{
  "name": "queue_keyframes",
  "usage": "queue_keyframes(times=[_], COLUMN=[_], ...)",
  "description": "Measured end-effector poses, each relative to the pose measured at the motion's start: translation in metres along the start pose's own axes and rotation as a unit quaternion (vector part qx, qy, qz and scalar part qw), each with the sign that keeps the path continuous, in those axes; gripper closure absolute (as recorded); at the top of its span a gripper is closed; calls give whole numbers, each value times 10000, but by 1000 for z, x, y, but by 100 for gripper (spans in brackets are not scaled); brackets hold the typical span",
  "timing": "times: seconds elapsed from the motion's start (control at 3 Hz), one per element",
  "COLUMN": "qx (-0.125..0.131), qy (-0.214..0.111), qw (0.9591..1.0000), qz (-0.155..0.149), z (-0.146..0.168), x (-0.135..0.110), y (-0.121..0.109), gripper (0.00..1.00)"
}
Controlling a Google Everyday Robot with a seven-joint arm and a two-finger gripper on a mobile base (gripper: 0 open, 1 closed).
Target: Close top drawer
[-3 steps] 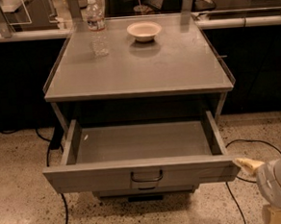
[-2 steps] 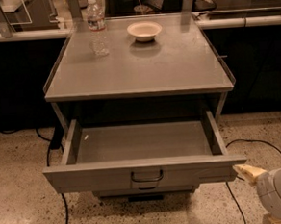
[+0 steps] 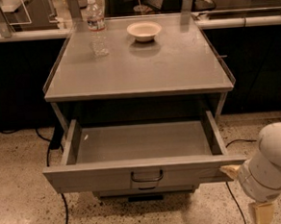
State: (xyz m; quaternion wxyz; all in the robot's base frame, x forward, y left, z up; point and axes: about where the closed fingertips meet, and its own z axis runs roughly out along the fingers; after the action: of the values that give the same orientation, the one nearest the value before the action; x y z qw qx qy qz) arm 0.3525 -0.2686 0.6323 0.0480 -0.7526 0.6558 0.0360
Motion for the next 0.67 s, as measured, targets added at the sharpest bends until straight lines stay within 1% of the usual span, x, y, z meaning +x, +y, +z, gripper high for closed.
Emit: queue_keyframes(times=[0.33,0.67], qx=[-174,48], qy=[-232,-531], qw=[9996,9984], qz=[70,208], z=[5,-2], x=[11,21], y=[-27,-54], gripper=[0,0])
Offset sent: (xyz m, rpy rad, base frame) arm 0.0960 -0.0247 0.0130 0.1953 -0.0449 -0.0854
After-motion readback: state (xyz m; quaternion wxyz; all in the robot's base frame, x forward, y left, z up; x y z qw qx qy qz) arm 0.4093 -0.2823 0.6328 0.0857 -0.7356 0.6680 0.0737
